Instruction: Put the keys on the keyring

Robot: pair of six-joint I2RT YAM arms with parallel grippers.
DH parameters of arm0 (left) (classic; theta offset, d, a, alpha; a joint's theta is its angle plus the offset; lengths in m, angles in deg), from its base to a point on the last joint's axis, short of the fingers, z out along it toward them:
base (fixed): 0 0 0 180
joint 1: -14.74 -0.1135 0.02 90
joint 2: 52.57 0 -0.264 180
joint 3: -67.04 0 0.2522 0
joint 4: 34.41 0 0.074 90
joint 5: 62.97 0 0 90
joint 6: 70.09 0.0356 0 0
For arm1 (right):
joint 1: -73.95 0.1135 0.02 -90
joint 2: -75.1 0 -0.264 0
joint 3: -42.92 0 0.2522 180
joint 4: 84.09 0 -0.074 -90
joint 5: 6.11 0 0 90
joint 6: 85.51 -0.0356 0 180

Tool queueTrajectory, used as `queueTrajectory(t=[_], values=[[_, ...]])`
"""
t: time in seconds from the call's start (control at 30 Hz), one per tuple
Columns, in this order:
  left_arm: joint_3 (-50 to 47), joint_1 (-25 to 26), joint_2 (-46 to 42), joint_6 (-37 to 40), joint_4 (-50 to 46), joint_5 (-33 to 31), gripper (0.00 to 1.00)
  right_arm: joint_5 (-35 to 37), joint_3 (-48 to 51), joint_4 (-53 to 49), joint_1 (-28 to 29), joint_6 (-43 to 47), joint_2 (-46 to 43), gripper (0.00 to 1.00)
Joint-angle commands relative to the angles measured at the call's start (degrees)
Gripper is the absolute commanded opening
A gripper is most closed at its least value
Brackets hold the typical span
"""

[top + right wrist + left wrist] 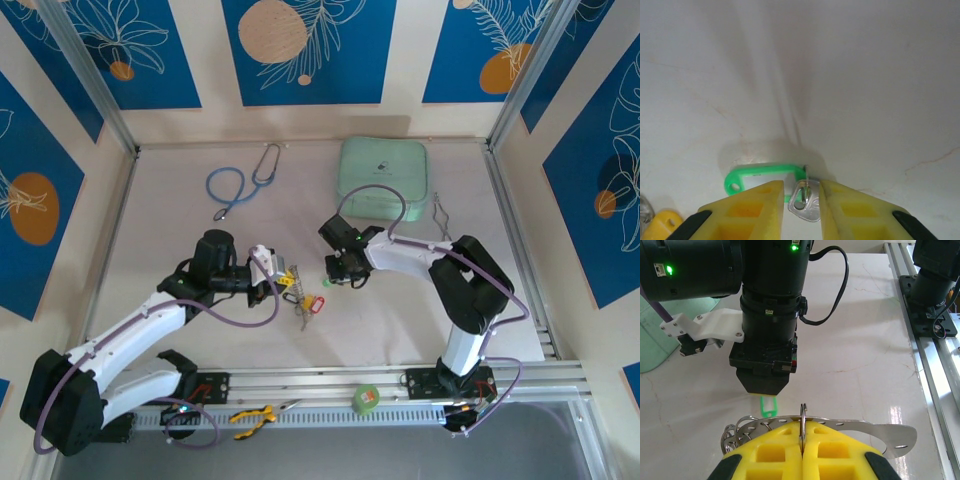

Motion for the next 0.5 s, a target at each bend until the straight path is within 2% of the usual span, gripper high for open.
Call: queueTrajectory(t=[0.0, 0.47], values=[[-0.45, 0.47, -0.92, 0.72, 0.53, 1.46, 0.00, 1.14, -1.70, -1.71, 0.43, -1.21, 0.86, 0.24], [-0.43, 0.35, -0.80, 0.81, 0.53, 1.55, 0.00, 0.60, -2.29, -1.24, 0.63, -1.07, 2.39, 0.10]])
